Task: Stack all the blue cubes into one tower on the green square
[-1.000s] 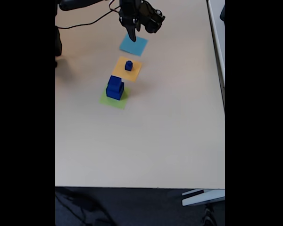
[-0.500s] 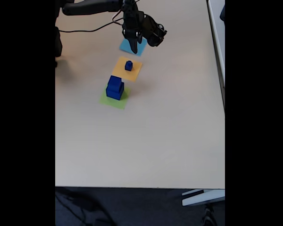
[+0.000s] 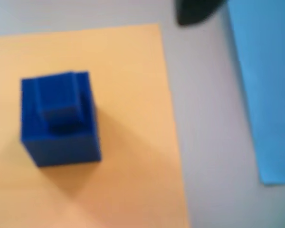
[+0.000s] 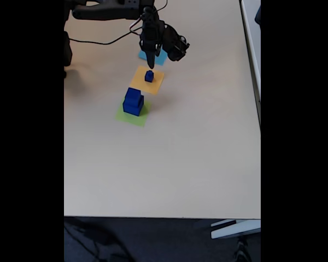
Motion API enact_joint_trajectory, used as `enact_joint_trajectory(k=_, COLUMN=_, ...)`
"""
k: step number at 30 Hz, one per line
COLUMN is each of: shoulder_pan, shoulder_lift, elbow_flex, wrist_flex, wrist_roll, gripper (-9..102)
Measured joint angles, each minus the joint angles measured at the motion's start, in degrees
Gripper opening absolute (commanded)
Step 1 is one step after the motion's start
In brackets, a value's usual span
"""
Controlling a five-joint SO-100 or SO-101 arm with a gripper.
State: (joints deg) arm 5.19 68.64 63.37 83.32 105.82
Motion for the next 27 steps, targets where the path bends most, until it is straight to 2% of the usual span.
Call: enact_joint_trajectory(k=27, shoulder_pan=1.14, shoulder_lift=0.0, elbow_flex=8.61, wrist_flex=-7.73, wrist_roll=-2.64, gripper=20)
